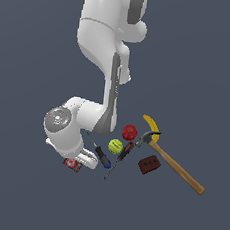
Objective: Pick up a designated object from a clutter of objects.
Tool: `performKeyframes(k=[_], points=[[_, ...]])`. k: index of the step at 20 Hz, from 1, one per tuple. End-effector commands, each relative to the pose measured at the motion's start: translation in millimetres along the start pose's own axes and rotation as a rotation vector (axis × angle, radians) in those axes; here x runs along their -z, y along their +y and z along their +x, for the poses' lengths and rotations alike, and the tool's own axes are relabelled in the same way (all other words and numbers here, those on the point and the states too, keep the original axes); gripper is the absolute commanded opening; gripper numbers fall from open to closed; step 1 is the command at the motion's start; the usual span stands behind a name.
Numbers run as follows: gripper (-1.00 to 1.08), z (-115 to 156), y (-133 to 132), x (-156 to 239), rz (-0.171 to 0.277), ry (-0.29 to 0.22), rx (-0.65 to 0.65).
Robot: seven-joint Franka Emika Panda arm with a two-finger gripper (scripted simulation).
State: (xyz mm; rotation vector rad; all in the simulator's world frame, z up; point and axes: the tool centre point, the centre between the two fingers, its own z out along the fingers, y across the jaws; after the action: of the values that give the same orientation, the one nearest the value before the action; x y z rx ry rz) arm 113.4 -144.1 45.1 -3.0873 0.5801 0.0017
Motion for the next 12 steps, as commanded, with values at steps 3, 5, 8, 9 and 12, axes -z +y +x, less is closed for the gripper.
performKeyframes(k=[3,5,8,9,12], points=[[-1.0,-9,3,28,0.001,0.001,0.0],[-1.0,-14,5,45,0.001,0.001,0.0],[-1.0,-23,9,73,0.001,0.001,0.0],[-1.0,-26,10,82,0.001,0.001,0.0],[-1.0,-36,14,112,0.001,0.001,0.0]])
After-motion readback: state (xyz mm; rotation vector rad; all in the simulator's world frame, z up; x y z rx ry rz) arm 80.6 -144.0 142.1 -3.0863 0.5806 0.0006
